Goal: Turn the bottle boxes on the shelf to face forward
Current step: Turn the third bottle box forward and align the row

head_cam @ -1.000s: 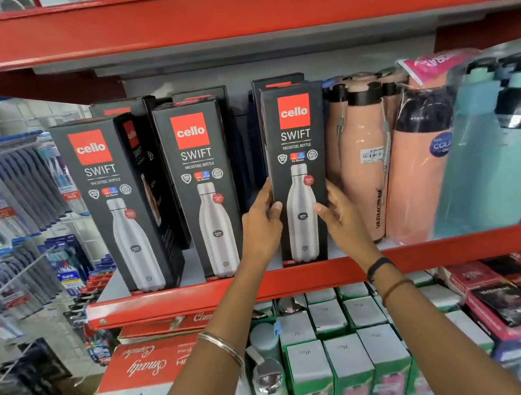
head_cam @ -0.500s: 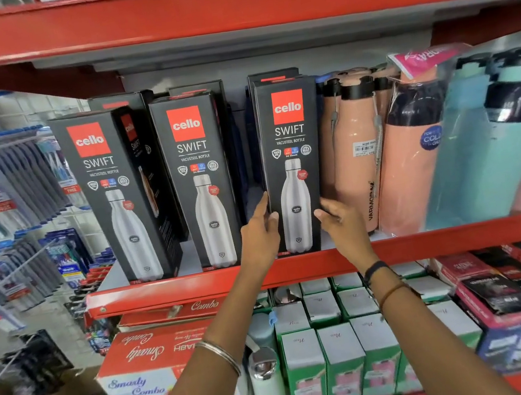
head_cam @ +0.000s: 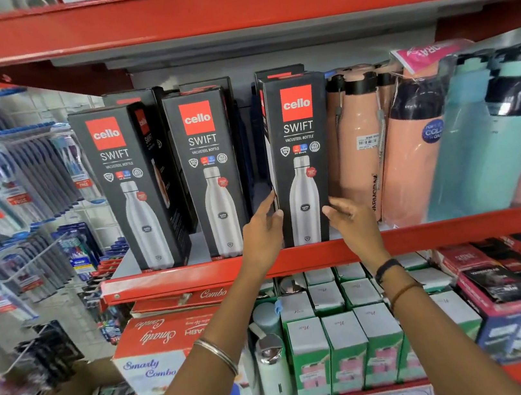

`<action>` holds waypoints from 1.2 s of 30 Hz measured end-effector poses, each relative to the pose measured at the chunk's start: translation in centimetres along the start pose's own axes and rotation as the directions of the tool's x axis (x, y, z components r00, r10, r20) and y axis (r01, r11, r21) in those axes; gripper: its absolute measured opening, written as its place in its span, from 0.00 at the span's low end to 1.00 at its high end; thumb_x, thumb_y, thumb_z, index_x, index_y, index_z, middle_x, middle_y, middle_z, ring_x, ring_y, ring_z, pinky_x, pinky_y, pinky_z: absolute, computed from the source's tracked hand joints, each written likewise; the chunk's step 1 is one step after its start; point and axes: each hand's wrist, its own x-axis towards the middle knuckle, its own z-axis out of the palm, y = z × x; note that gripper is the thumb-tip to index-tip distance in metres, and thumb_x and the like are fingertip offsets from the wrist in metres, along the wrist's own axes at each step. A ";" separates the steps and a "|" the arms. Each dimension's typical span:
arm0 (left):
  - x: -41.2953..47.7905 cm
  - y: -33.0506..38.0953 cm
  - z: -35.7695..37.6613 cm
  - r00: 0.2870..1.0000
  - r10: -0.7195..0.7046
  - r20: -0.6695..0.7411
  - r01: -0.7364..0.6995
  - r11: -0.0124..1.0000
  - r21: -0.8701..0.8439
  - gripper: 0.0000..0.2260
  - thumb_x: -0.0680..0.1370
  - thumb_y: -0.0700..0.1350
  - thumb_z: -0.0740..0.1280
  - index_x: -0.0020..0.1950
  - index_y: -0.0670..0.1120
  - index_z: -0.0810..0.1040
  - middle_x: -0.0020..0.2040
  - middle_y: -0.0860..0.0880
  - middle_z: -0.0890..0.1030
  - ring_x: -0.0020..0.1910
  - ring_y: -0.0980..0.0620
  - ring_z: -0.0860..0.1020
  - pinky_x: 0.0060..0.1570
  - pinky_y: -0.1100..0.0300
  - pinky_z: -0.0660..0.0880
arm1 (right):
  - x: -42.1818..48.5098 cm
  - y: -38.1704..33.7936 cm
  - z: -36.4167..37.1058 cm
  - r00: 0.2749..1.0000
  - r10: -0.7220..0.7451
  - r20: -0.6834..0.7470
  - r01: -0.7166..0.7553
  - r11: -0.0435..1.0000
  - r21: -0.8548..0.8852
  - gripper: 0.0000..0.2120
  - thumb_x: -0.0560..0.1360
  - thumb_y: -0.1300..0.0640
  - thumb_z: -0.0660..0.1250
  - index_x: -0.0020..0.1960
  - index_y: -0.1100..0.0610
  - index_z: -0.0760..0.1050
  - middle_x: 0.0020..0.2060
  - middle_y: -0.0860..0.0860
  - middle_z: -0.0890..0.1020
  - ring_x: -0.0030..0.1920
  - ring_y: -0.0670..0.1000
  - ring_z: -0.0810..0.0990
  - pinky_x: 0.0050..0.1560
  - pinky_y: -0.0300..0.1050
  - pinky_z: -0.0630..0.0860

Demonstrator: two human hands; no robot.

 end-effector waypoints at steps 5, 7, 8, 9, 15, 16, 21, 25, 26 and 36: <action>-3.2 0.6 -1.8 0.885 0.289 -0.364 -0.321 0.947 -0.029 0.17 0.81 0.41 0.60 0.70 0.44 0.68 0.65 0.47 0.71 0.66 0.51 0.70 0.68 0.60 0.66 | -4.1 -2.1 2.4 0.898 -0.195 -0.394 0.196 0.980 -0.037 0.11 0.75 0.59 0.65 0.57 0.58 0.77 0.52 0.52 0.80 0.51 0.51 0.79 0.54 0.44 0.77; -2.7 -0.7 -3.6 0.821 0.261 -0.508 -0.295 0.955 0.014 0.17 0.80 0.39 0.59 0.70 0.43 0.68 0.67 0.44 0.69 0.68 0.49 0.67 0.70 0.62 0.60 | -5.6 -3.4 4.3 0.852 -0.337 -0.400 0.358 0.933 -0.024 0.10 0.75 0.61 0.63 0.55 0.60 0.77 0.50 0.51 0.80 0.50 0.50 0.79 0.53 0.42 0.76; -2.2 -1.4 -4.6 0.815 0.202 -0.542 -0.239 0.971 0.003 0.18 0.80 0.39 0.59 0.71 0.43 0.67 0.69 0.43 0.68 0.70 0.48 0.65 0.71 0.61 0.59 | -5.9 -4.1 5.4 0.861 -0.381 -0.337 0.409 0.912 0.014 0.09 0.75 0.62 0.63 0.54 0.61 0.77 0.50 0.51 0.80 0.50 0.48 0.79 0.53 0.39 0.76; -1.6 -2.2 -5.6 0.831 0.137 -0.539 -0.180 0.983 -0.026 0.19 0.81 0.41 0.58 0.72 0.44 0.65 0.71 0.43 0.67 0.71 0.48 0.65 0.71 0.60 0.59 | -6.0 -4.9 6.5 0.886 -0.391 -0.248 0.418 0.907 0.062 0.10 0.76 0.62 0.63 0.55 0.61 0.77 0.50 0.52 0.81 0.51 0.46 0.79 0.53 0.35 0.75; 0.0 -5.4 -8.9 0.964 -0.118 -0.237 0.091 0.988 -0.124 0.22 0.82 0.50 0.55 0.76 0.45 0.61 0.75 0.44 0.67 0.74 0.46 0.66 0.62 0.65 0.62 | -4.0 -5.6 12.5 0.993 -0.117 -0.030 0.120 0.984 0.129 0.18 0.78 0.58 0.63 0.67 0.60 0.70 0.64 0.58 0.76 0.63 0.54 0.76 0.65 0.45 0.73; 0.1 -5.6 -9.1 0.968 -0.130 -0.213 0.110 0.989 -0.102 0.22 0.82 0.50 0.56 0.76 0.46 0.62 0.73 0.43 0.69 0.72 0.44 0.68 0.60 0.63 0.63 | -3.5 -5.6 13.0 0.997 -0.076 -0.016 0.077 0.990 0.115 0.20 0.78 0.57 0.63 0.68 0.60 0.68 0.65 0.59 0.75 0.65 0.55 0.74 0.67 0.49 0.72; 0.2 -5.7 -9.7 0.978 -0.148 -0.150 0.130 0.984 -0.121 0.22 0.81 0.49 0.59 0.75 0.46 0.64 0.72 0.42 0.72 0.70 0.43 0.71 0.61 0.58 0.68 | -2.8 -5.8 14.1 1.000 -0.021 -0.017 0.022 0.999 0.050 0.18 0.78 0.58 0.62 0.65 0.63 0.72 0.61 0.62 0.79 0.61 0.57 0.78 0.58 0.39 0.71; -0.6 -5.8 -10.0 0.980 -0.133 -0.146 0.112 0.983 -0.145 0.22 0.81 0.46 0.60 0.74 0.44 0.65 0.72 0.42 0.71 0.71 0.45 0.70 0.62 0.63 0.66 | -3.3 -5.8 13.9 0.996 -0.023 -0.087 0.026 0.999 0.035 0.15 0.77 0.60 0.64 0.62 0.65 0.75 0.58 0.62 0.81 0.57 0.52 0.79 0.52 0.25 0.69; -0.9 -5.8 -10.1 0.981 -0.123 -0.148 0.100 0.983 -0.153 0.21 0.81 0.46 0.60 0.74 0.43 0.65 0.72 0.43 0.71 0.71 0.46 0.69 0.63 0.64 0.65 | -3.4 -5.8 13.8 0.994 -0.029 -0.105 0.032 0.999 0.028 0.14 0.77 0.61 0.64 0.61 0.66 0.76 0.57 0.62 0.81 0.55 0.50 0.78 0.49 0.21 0.68; -1.9 -4.6 -10.9 0.985 -0.127 -0.119 0.111 0.986 -0.127 0.19 0.82 0.45 0.57 0.73 0.46 0.67 0.66 0.49 0.76 0.49 0.73 0.76 0.56 0.74 0.70 | -4.1 -6.5 13.6 0.992 -0.017 -0.123 0.019 1.000 0.016 0.15 0.77 0.60 0.64 0.61 0.66 0.76 0.59 0.62 0.80 0.61 0.56 0.79 0.60 0.39 0.71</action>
